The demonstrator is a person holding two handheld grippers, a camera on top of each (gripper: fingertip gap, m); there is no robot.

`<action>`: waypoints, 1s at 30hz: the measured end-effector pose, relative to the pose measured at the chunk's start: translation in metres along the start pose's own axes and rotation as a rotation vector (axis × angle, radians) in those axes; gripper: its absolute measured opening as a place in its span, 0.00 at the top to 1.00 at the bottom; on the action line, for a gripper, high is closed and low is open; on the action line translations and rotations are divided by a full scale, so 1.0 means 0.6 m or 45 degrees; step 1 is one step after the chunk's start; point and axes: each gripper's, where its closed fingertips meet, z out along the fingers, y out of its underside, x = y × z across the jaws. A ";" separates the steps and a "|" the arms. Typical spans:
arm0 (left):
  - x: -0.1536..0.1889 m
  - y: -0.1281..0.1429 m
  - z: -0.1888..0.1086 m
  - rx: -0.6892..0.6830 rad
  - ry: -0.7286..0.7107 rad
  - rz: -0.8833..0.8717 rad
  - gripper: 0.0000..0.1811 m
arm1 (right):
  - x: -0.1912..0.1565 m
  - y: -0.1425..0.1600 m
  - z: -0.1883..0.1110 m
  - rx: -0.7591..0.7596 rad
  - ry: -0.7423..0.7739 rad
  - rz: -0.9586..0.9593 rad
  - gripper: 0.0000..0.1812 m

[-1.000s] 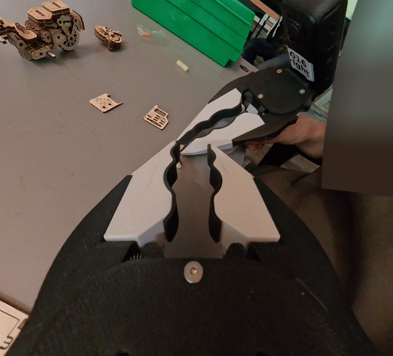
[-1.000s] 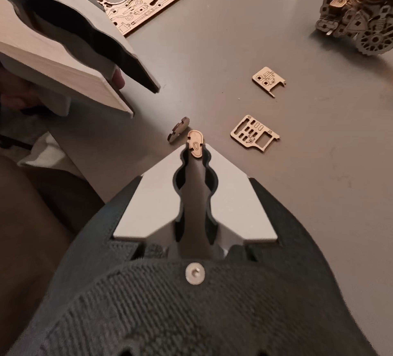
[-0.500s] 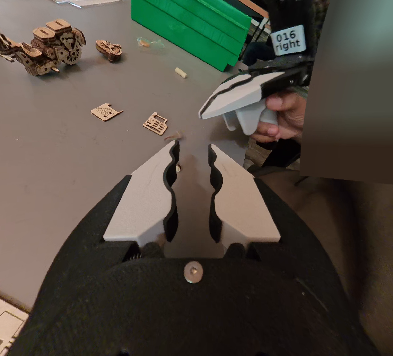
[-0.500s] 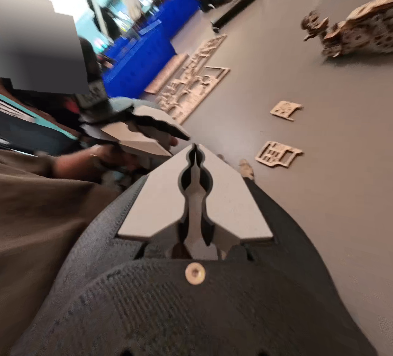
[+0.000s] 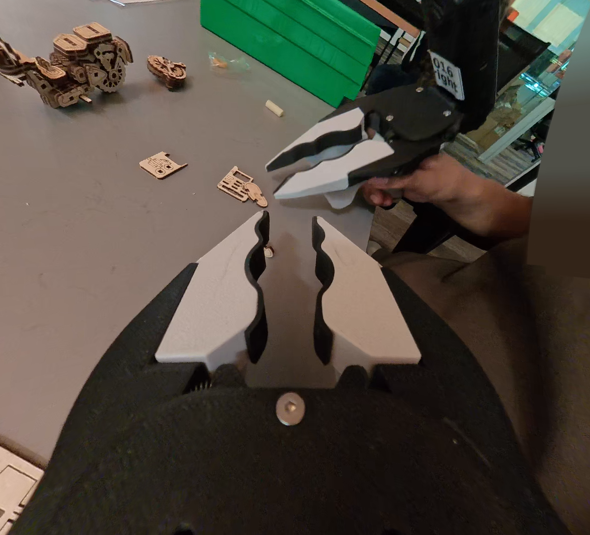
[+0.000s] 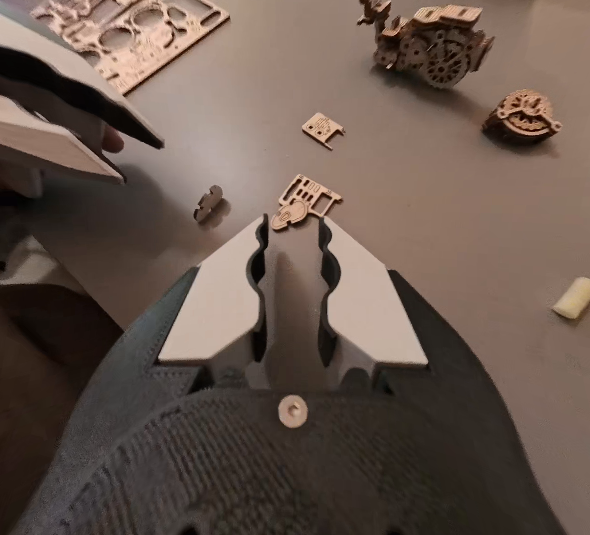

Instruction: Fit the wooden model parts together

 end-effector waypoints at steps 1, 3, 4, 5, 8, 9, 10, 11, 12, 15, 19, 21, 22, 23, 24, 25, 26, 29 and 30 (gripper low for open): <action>0.000 0.000 0.000 0.000 -0.001 0.000 0.87 | -0.003 0.002 0.006 -0.015 0.007 -0.016 0.83; 0.001 0.000 0.000 -0.001 -0.002 0.008 0.87 | -0.010 0.001 0.014 -0.025 -0.007 -0.022 0.81; 0.001 0.000 0.000 -0.003 -0.003 0.012 0.87 | -0.011 0.001 0.018 -0.031 -0.011 -0.015 0.81; 0.002 0.001 0.001 -0.004 -0.002 0.015 0.87 | -0.011 0.003 0.022 -0.047 -0.014 -0.007 0.80; 0.006 0.002 0.002 -0.006 0.009 0.012 0.87 | -0.004 0.009 0.030 -0.095 -0.003 0.024 0.82; 0.006 0.002 0.002 -0.007 0.010 0.015 0.87 | -0.003 0.009 0.030 -0.095 -0.002 0.031 0.87; 0.007 0.002 0.002 -0.007 0.009 0.019 0.87 | -0.004 0.009 0.030 -0.095 -0.007 0.035 0.88; 0.007 0.002 0.002 -0.006 0.009 0.022 0.87 | -0.004 0.009 0.029 -0.094 -0.011 0.039 0.87; 0.007 0.002 0.002 -0.005 0.008 0.024 0.87 | -0.004 0.009 0.027 -0.090 -0.015 0.042 0.88; 0.007 0.001 0.001 0.000 0.008 0.023 0.87 | -0.002 -0.002 0.014 -0.018 -0.033 0.056 0.88; 0.008 0.000 0.001 0.007 0.009 0.029 0.86 | -0.057 -0.062 -0.024 0.242 -0.395 0.264 0.88; 0.010 -0.005 0.000 0.032 0.010 0.047 0.85 | -0.089 -0.095 -0.051 0.362 -0.649 0.455 0.88; 0.012 -0.008 -0.001 0.047 0.012 0.060 0.85 | -0.099 -0.104 -0.060 0.391 -0.746 0.540 0.88; 0.016 -0.011 -0.001 0.061 0.016 0.069 0.85 | -0.106 -0.108 -0.064 0.396 -0.822 0.611 0.88; 0.020 -0.013 -0.002 0.073 0.031 0.073 0.86 | -0.112 -0.107 -0.065 0.386 -0.883 0.667 0.88; 0.026 -0.017 -0.003 0.087 0.049 0.075 0.86 | -0.117 -0.107 -0.065 0.373 -0.933 0.712 0.88; 0.029 -0.020 -0.004 0.104 0.057 0.081 0.86 | -0.121 -0.107 -0.066 0.366 -0.976 0.752 0.88; 0.034 -0.028 -0.007 0.145 0.050 0.126 0.89 | -0.128 -0.115 -0.074 0.384 -1.080 0.846 0.89; 0.038 -0.029 -0.008 0.151 0.064 0.129 0.90 | -0.128 -0.116 -0.075 0.389 -1.093 0.864 0.89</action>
